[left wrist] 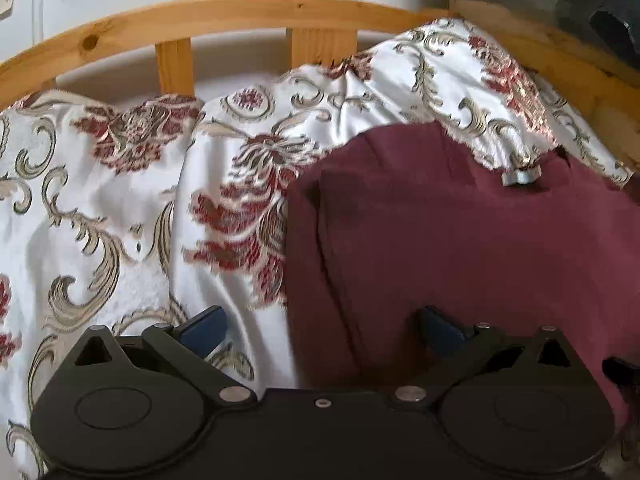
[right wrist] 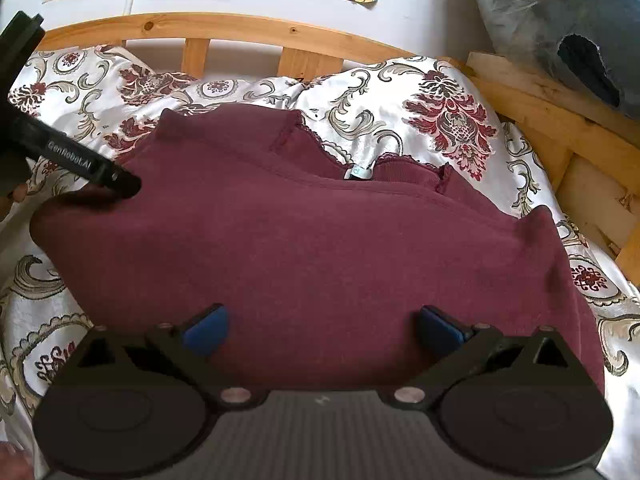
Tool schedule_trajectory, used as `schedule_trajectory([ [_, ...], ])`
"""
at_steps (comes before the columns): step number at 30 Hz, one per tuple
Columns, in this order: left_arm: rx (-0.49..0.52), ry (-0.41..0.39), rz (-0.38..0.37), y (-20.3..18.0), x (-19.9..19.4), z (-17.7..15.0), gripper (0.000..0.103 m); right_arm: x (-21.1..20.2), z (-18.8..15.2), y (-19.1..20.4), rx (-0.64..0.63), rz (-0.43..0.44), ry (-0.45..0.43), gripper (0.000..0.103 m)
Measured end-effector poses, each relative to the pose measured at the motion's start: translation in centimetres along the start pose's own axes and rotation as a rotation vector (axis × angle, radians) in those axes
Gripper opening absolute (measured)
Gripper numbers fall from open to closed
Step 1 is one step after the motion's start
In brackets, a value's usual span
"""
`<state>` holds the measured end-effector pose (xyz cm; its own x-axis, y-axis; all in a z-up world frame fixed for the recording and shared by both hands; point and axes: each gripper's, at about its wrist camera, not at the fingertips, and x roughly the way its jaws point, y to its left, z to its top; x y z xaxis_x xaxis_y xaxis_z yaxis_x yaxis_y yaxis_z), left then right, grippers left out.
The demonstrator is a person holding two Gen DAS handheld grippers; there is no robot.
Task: Fold small clothes
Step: 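Move the left tool to the folded shirt edge and close on it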
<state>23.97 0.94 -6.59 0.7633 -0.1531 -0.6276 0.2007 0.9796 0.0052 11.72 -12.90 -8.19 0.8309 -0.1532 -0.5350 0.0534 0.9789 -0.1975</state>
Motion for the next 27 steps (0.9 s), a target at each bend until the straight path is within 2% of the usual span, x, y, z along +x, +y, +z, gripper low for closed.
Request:
schedule_trajectory([
  [5, 0.057, -0.058, -0.003, -0.5, 0.2, 0.7, 0.096, 0.0, -0.1, 0.0, 0.000, 0.000, -0.001, 0.103],
  [9, 0.100, -0.031, -0.028, -0.5, 1.5, 1.4, 0.096, 0.1, -0.1, 0.0, 0.000, -0.001, -0.002, 0.103],
  [12, 0.054, 0.008, -0.067, 0.4, 2.3, 1.5, 0.095, 0.1, -0.1, 0.0, 0.001, -0.001, -0.003, 0.103],
  [19, -0.036, 0.062, -0.179, 2.0, 1.7, 1.4, 0.081, 0.1, -0.1, 0.0, 0.001, -0.002, -0.003, 0.103],
  [24, -0.141, 0.150, -0.302, 3.1, 1.7, 0.9, 0.080, 0.1, -0.1, 0.0, 0.002, -0.001, -0.003, 0.103],
  [27, -0.157, 0.176, -0.329, 3.3, 1.6, 0.5, 0.081, 0.1, -0.1, 0.0, 0.002, -0.002, -0.003, 0.103],
])
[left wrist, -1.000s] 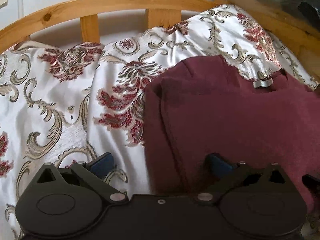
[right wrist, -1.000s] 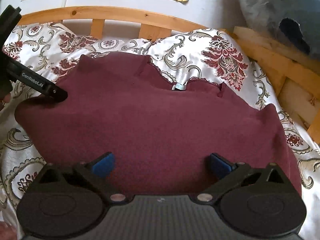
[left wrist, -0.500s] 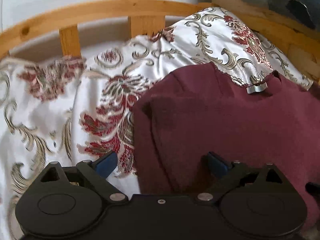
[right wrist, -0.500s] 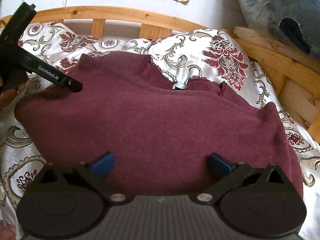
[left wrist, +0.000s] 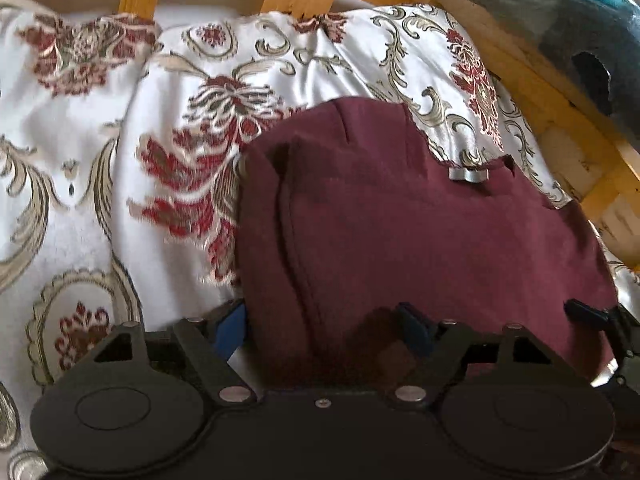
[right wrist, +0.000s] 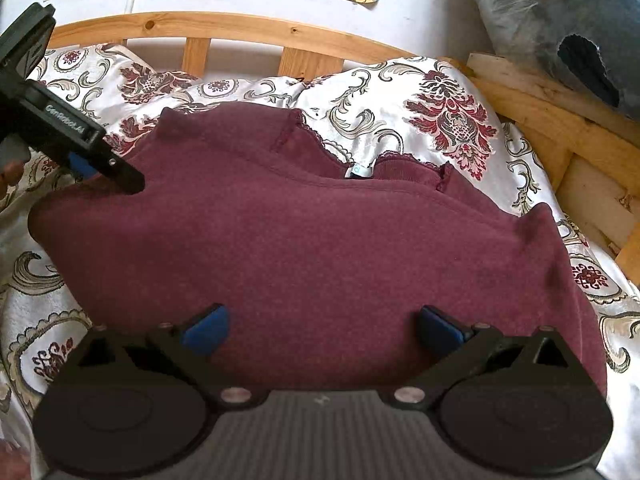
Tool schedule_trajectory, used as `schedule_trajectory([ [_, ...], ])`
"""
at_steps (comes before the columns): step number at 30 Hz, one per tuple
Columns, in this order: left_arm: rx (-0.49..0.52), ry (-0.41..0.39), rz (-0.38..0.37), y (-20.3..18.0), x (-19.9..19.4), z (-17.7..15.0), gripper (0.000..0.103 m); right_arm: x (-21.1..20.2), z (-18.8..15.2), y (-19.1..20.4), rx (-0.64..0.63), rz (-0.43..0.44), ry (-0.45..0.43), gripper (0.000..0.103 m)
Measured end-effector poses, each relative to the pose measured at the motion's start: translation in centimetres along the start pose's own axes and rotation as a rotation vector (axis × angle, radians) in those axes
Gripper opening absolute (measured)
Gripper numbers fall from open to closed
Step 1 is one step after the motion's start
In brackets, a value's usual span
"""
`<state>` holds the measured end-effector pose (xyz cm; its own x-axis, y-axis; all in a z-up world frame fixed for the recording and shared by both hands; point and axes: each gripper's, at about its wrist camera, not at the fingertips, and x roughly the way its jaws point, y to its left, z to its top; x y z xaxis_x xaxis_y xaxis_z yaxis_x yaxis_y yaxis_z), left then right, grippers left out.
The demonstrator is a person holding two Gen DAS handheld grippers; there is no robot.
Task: Fold small clothes
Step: 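Move the left tool to the folded shirt edge and close on it, then lift the gripped shirt edge with the left tool while the right tool approaches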
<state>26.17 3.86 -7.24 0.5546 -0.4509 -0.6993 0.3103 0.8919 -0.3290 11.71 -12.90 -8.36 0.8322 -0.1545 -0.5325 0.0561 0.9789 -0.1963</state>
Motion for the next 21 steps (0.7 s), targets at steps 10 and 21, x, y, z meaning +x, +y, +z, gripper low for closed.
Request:
schedule_trajectory([
  [10, -0.100, 0.022, 0.056, 0.1, -0.2, 0.0, 0.059, 0.0, 0.0, 0.0, 0.002, 0.000, 0.001, 0.103],
  [21, -0.065, -0.042, 0.201, -5.5, -2.7, 1.8, 0.016, -1.0, 0.4, -0.4, 0.003, 0.004, 0.004, 0.103],
])
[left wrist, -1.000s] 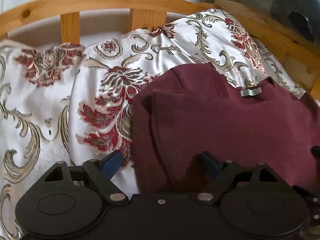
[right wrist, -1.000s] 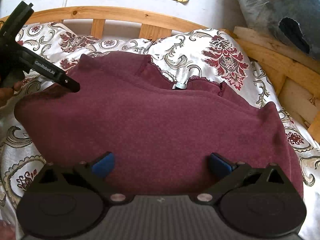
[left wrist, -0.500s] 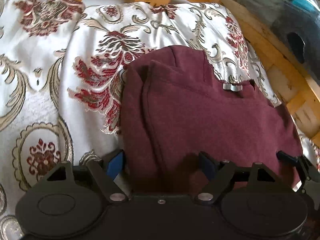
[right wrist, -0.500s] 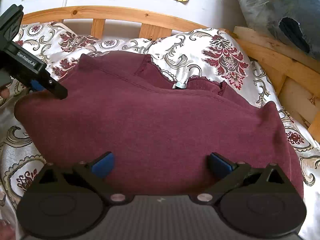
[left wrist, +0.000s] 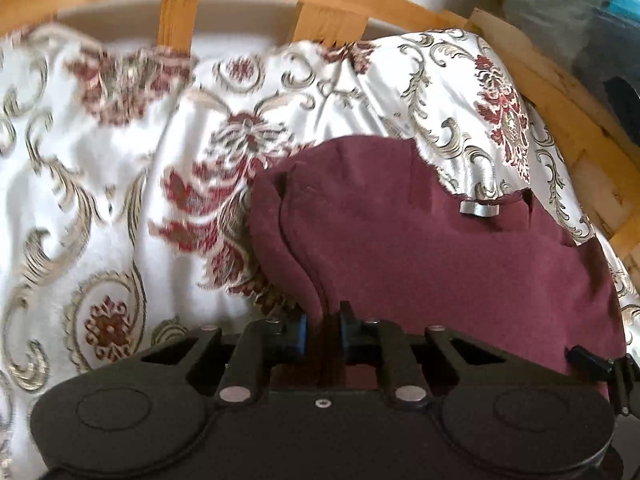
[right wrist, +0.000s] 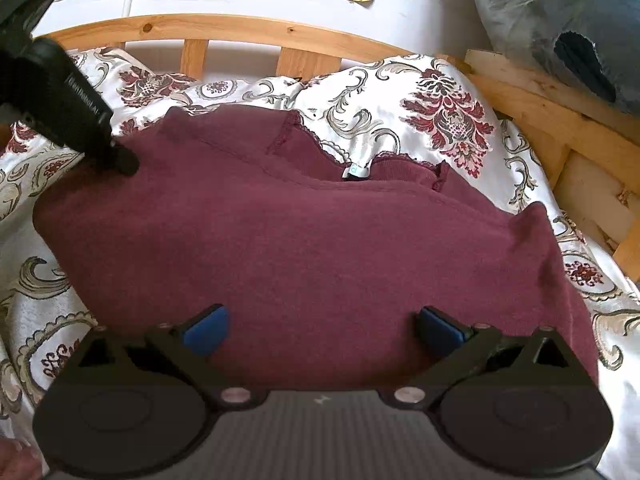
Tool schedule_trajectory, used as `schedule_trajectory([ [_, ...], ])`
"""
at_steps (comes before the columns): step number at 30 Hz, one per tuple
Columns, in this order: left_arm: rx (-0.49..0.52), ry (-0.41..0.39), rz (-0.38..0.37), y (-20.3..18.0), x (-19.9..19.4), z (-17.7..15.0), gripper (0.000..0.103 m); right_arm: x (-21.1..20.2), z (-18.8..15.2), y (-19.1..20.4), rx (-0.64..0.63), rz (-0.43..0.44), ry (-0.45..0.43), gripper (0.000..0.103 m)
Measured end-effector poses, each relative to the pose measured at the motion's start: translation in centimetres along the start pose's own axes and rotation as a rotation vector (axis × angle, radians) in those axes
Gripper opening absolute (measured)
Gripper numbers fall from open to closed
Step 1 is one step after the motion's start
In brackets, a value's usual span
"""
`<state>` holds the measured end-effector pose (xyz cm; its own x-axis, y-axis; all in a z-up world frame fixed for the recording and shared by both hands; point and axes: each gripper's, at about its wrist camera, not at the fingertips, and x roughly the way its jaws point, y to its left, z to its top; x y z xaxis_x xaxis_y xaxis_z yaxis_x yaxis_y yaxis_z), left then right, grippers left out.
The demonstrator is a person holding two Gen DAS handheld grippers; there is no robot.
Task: Fold small clothes
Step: 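Lift the gripped shirt edge with the left tool while the right tool approaches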
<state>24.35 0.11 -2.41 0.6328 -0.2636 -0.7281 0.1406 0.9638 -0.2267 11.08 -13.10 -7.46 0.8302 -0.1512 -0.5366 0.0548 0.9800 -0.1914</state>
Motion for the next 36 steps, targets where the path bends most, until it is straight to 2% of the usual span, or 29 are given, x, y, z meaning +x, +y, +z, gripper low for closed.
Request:
schedule_trajectory([
  [4, 0.048, -0.034, 0.015, -2.3, -2.1, 0.9, 0.015, -1.0, 0.4, -0.2, -0.027, -0.024, -0.040, 0.103],
  [7, 0.109, -0.053, 0.017, -5.1, -3.3, 2.1, 0.014, -1.8, 1.0, -0.9, -0.053, -0.093, -0.097, 0.103],
  [12, 0.250, -0.097, -0.065, -11.0, -4.8, 3.3, 0.014, -2.6, 1.4, -3.8, -0.059, -0.258, -0.161, 0.103],
  [16, 0.341, -0.096, -0.156, -15.5, -4.6, 2.6, 0.013, -1.9, 1.1, -7.3, -0.014, -0.371, -0.133, 0.103],
  [19, 0.381, -0.066, -0.210, -18.1, -3.2, 1.3, 0.013, -1.5, 0.7, -9.9, 0.049, -0.438, -0.107, 0.103],
  [22, 0.420, -0.026, -0.231, -19.8, -1.1, -0.7, 0.013, -1.5, 0.3, -12.0, 0.111, -0.445, -0.103, 0.103],
  [26, 0.418, 0.015, -0.230, -20.1, 0.4, -2.9, 0.015, -1.5, -0.1, -12.5, 0.130, -0.426, -0.112, 0.103],
  [29, 0.422, -0.011, -0.229, -19.7, -0.2, -3.5, 0.021, -1.4, 0.0, -12.2, 0.117, -0.424, -0.118, 0.103],
  [36, 0.465, -0.115, -0.273, -19.9, -3.2, -3.5, 0.057, -1.5, 0.2, -12.3, 0.120, -0.425, -0.117, 0.103],
])
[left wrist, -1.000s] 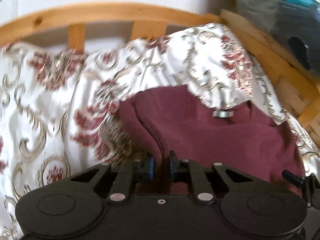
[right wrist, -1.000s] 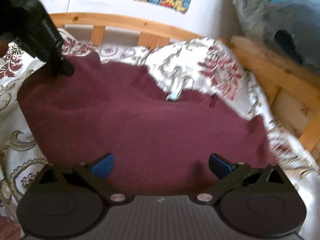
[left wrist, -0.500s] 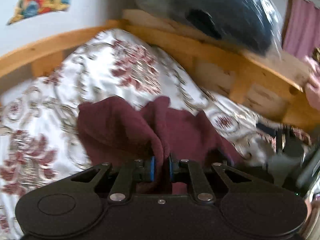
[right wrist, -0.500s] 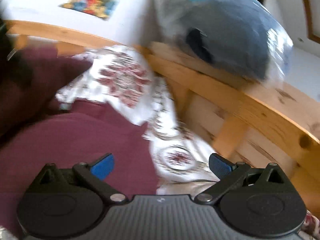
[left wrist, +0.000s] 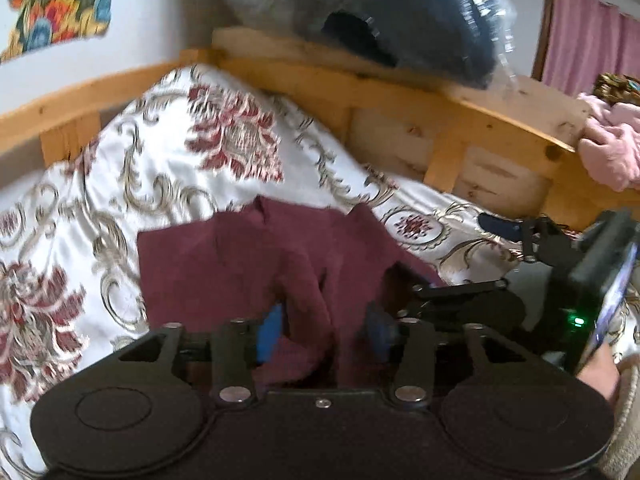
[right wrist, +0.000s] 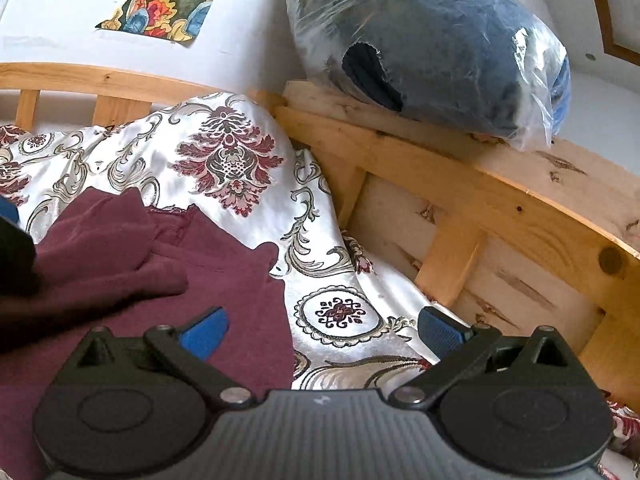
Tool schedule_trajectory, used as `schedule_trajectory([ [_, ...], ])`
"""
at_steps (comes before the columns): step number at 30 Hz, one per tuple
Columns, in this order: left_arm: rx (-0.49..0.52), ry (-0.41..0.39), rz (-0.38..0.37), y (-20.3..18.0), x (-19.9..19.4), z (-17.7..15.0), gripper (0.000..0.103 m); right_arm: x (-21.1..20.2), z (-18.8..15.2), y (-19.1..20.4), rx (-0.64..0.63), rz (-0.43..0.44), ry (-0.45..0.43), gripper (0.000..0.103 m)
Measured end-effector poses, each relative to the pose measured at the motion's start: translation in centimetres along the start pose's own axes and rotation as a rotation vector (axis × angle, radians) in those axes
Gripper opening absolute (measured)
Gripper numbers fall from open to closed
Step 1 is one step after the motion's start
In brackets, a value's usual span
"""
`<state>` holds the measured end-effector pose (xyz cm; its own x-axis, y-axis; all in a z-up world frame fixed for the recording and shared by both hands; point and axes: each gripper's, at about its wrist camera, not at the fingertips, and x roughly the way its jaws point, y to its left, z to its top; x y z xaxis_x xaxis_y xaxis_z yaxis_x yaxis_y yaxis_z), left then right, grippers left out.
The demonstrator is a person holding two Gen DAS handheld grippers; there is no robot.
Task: Fold small clothes
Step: 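Lift the gripped shirt edge with the left tool while the right tool approaches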
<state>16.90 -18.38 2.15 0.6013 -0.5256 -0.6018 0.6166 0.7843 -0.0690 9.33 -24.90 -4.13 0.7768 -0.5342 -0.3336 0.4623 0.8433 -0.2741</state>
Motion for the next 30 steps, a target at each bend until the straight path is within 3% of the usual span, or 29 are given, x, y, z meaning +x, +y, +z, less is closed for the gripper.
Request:
schedule_trajectory([
  [4, 0.042, -0.077, 0.012, -0.7, -2.3, -0.3, 0.083, -0.1, 0.0, -0.1, -0.001, 0.001, -0.007, 0.103],
  [9, 0.099, -0.127, 0.103, -0.6, -4.2, -1.6, 0.097, -0.7, 0.1, -0.3, 0.033, 0.003, -0.053, 0.103],
  [14, 0.124, -0.054, 0.171, 0.5, -3.7, -3.9, 0.097, -2.0, 0.8, -0.8, 0.107, 0.084, -0.144, 0.103],
  [19, 0.128, 0.022, 0.184, 1.0, -2.5, -6.3, 0.097, -2.4, 1.2, -1.6, 0.276, 0.369, -0.160, 0.103],
  [21, 0.133, 0.048, 0.186, 1.1, -2.1, -6.9, 0.095, -1.9, 1.2, -1.4, 0.339, 0.505, -0.134, 0.103],
  [24, 0.166, 0.070, 0.219, 0.8, -1.6, -7.4, 0.094, -1.0, 1.2, -0.4, 0.385, 0.625, -0.060, 0.103],
  [30, 0.238, 0.083, 0.233, 0.4, -1.5, -8.0, 0.081, 1.2, 0.7, 0.3, 0.523, 0.731, 0.070, 0.103],
])
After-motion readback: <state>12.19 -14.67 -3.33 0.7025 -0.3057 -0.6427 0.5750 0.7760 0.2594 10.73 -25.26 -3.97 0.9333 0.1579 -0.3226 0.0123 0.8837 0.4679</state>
